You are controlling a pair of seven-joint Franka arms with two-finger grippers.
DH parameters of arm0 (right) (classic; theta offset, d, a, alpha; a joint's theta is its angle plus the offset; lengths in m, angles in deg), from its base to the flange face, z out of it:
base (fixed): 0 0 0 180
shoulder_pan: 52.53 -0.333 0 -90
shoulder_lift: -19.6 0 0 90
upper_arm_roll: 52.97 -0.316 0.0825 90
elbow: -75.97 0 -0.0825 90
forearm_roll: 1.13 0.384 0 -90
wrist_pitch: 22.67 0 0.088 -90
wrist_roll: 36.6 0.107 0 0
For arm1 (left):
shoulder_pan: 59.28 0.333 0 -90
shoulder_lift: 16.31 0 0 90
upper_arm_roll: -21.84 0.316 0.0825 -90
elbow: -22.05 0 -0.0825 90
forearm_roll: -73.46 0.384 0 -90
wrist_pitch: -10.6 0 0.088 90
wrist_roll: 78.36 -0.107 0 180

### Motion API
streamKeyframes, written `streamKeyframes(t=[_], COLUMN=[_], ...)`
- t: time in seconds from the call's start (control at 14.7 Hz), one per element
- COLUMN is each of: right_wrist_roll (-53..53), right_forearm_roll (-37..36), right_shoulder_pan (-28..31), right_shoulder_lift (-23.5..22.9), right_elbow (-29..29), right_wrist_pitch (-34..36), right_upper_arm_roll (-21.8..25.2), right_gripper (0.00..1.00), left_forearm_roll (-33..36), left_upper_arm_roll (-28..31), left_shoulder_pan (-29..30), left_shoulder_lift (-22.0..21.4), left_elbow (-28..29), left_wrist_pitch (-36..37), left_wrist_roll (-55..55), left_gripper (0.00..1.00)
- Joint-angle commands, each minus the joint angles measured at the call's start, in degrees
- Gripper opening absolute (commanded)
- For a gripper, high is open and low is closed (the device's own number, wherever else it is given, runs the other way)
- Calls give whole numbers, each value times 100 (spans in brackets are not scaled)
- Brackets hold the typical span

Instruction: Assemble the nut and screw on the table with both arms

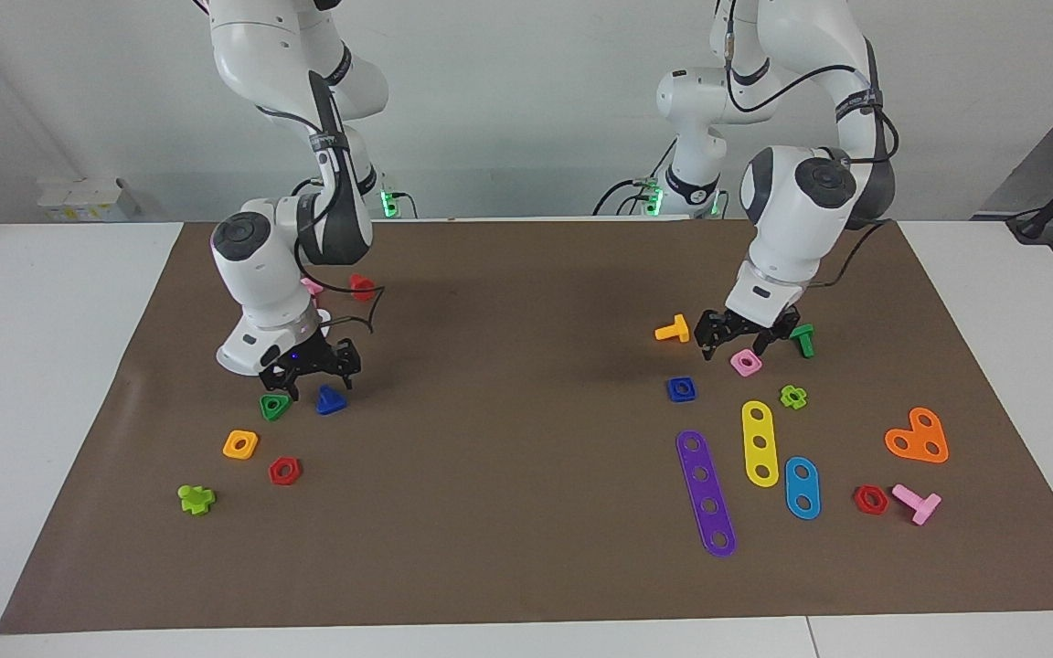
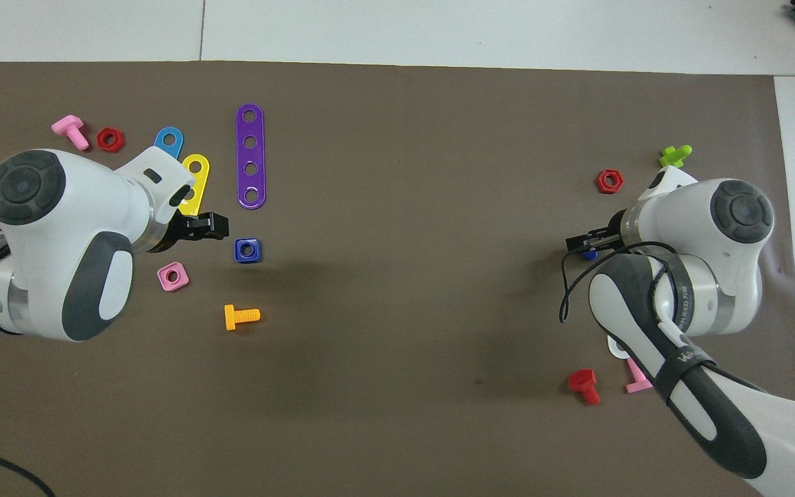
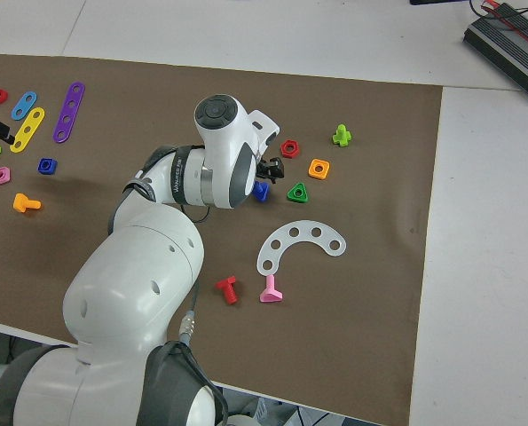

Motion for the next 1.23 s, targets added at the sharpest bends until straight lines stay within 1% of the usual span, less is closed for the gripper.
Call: streamKeyframes(t=[0.0, 0.07, 0.14, 0.2, 0.27, 0.34, 0.48, 0.68, 0.75, 0.82, 0.95, 1.02, 1.16], right_wrist_roll=[-375, -376, -376, -367, -376, -376, -210, -148, 70, 577, 1588, 1958, 2539], right_forearm_roll=[150, 150, 150, 150, 150, 150, 150, 150, 150, 150, 124, 123, 123], right_shoulder_pan=[19, 19, 19, 19, 19, 19, 19, 10, -121, -340, -840, -1078, -1430], right_shoulder_lift=[19, 27, 36, 45, 54, 54, 45, 27, 27, 27, -42, -217, -367], right_elbow=[111, 128, 172, 199, 207, 225, 216, 85, -124, -387, -1159, -1477, -1874], right_wrist_pitch=[-89, -80, -80, -80, -71, -80, -89, -19, 77, 304, 910, 974, 948], right_upper_arm_roll=[-26, -17, -17, -26, -17, -26, -26, -26, -26, -26, -26, -17, -26], right_gripper=[63, 52, 46, 39, 25, 0, 0, 0, 0, 0, 0, 0, 0], left_forearm_roll=[-88, -88, -88, -88, -79, -70, -61, -35, -26, -17, 0, 18, 18], left_upper_arm_roll=[81, 81, 81, 90, 90, 90, 99, 108, 108, 108, 108, 108, 108], left_shoulder_pan=[-325, -395, -431, -466, -458, -466, -466, -466, -466, -475, -510, -519, -519], left_shoulder_lift=[262, 377, 439, 500, 562, 658, 791, 809, 817, 896, 914, 914, 914], left_elbow=[206, 276, 381, 469, 504, 505, 496, 505, 514, 514, 540, 540, 549], left_wrist_pitch=[-694, -966, -1273, -1502, -1583, -1610, -1654, -1619, -1610, -1610, -1593, -1584, -1531], left_wrist_roll=[638, 710, 711, 702, 641, 580, 387, 359, 359, 359, 342, 333, 254], left_gripper=[89, 88, 88, 88, 87, 86, 86, 83, 81, 78, 73, 71, 65])
